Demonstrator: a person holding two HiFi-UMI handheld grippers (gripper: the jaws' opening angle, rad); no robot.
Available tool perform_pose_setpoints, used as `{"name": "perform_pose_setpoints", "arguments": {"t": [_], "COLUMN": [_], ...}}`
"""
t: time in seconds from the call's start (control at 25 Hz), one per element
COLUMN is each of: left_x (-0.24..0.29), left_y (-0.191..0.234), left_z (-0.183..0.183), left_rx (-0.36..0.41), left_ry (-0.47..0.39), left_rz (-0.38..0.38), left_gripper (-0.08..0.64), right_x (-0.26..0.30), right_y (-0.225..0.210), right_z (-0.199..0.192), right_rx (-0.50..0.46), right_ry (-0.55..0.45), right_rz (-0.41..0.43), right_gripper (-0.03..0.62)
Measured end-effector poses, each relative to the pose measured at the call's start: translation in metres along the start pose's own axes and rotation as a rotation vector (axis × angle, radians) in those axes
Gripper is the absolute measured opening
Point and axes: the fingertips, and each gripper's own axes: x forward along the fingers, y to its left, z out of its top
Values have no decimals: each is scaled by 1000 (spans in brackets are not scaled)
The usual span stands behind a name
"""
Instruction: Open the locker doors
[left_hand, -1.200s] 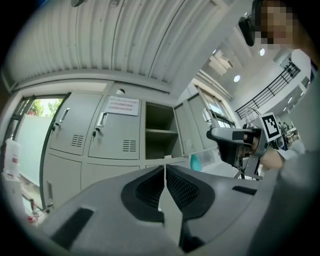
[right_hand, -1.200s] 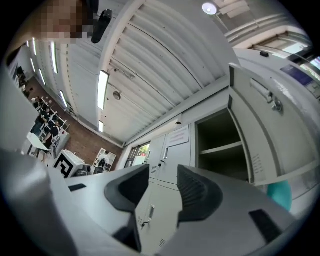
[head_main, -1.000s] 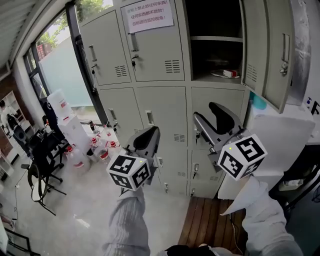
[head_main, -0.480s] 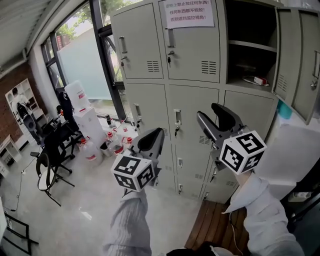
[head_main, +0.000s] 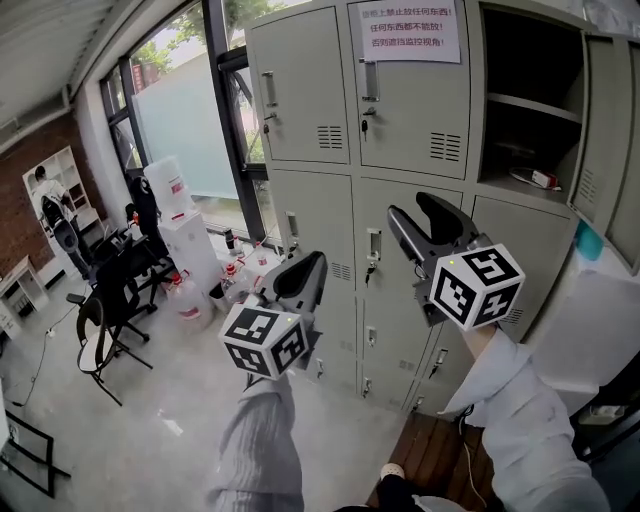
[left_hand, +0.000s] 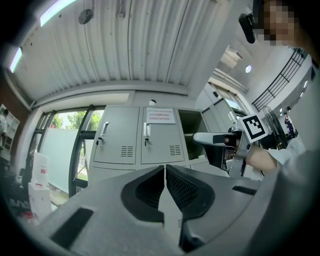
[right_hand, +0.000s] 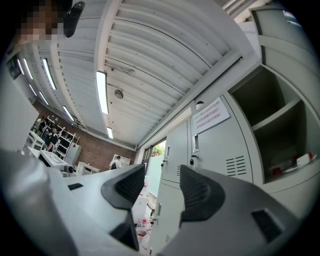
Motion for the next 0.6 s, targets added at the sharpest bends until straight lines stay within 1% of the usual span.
{"name": "perform_pose_setpoints", "arguments": {"t": [0.2, 0.4, 0.6], "left_x": [24, 56, 86], "left_y": [21, 44, 61], "left_z": [10, 23, 28], "left_rx": [24, 34, 52], "left_ry": [-9, -25, -27], "left_rz": [29, 55, 71], "left_gripper": [17, 17, 17], "right_x": [38, 75, 112], "right_y": [-22, -46, -70], "right_z": [8, 22, 30], "right_rx": [-5, -41, -54], "right_ry": [-21, -47, -59], "right_rz": [1, 5, 0], "right_gripper": [215, 215, 215]}}
